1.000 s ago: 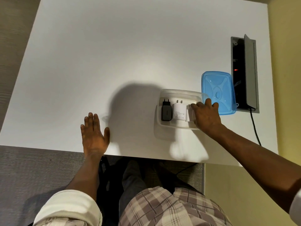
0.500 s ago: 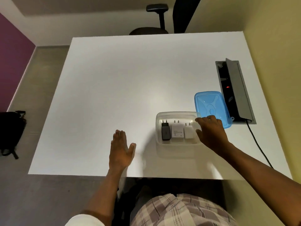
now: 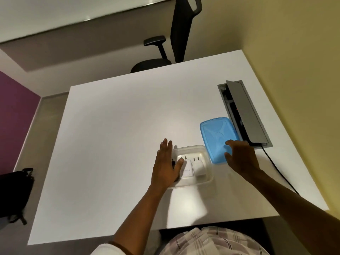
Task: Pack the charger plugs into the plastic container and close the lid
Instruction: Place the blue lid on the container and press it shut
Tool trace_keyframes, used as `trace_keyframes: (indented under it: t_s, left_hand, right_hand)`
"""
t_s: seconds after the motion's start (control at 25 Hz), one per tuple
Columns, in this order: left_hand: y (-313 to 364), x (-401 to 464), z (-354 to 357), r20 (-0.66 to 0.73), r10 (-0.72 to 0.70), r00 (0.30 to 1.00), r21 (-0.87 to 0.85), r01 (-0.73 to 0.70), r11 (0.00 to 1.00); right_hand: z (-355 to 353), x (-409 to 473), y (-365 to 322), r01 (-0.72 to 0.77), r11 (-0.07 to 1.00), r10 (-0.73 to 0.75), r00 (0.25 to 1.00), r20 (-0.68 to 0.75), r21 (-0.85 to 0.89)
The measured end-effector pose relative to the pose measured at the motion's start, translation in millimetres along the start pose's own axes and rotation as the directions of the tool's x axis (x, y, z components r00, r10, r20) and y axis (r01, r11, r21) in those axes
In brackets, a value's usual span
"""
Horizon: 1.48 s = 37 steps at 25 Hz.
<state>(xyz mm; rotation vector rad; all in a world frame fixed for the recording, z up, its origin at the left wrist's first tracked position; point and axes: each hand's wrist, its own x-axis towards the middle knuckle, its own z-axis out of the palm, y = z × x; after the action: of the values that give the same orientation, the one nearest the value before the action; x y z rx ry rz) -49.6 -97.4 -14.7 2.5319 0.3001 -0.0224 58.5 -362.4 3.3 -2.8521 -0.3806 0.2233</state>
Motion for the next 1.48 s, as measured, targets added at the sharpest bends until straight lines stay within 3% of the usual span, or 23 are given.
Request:
trace_keyframes:
  t_s: [0.12,0.28,0.44,0.68,0.88,1.0,1.16,1.32,1.48]
  left_hand:
    - [33,32,13,0.035,0.057,0.998,-0.022,-0.056,0.998]
    - [67,78,35,0.172,0.103,0.98,-0.06,-0.094,0.994]
    - [91,130,55,0.385,0.068,0.92,0.002,-0.075,0.997]
    - [101,200,73,0.45,-0.059,0.891,0.007,0.062,0.998]
    - [97,214,85,0.51,-0.15,0.847,0.058,0.14,0.988]
    - [97,214,85,0.496,-0.151,0.855,0.03,0.157,0.987]
    - [98,216,70,0.405,-0.142,0.903,-0.054,0.178,0.982]
    - [100,216,35,0.29,-0.128,0.948,-0.199,0.191,0.961]
    - [99,203,-2,0.174,-0.189,0.966,-0.338,0.239,0.91]
  right_hand:
    - [10,7,24,-0.158,0.969,0.148,0.987,0.061,0.192]
    - [27,12,49,-0.405,0.796,0.362,0.914,0.183,0.449]
    - [45,7,60,-0.541,0.681,0.48,0.839,0.257,0.494]
    - [58,12,69,-0.645,0.503,0.57,0.748,0.341,0.575]
    - [56,24,65,-0.732,0.252,0.589,0.635,0.5,0.633]
    - [51,31,55,-0.733,0.245,0.59,0.632,0.502,0.635]
    - [43,44,45,-0.699,0.329,0.593,0.676,0.438,0.635]
    - [24,54,22,-0.544,0.488,0.537,0.804,0.257,0.683]
    - [-3,57,-5,-0.32,0.584,0.473,0.881,0.007,0.746]
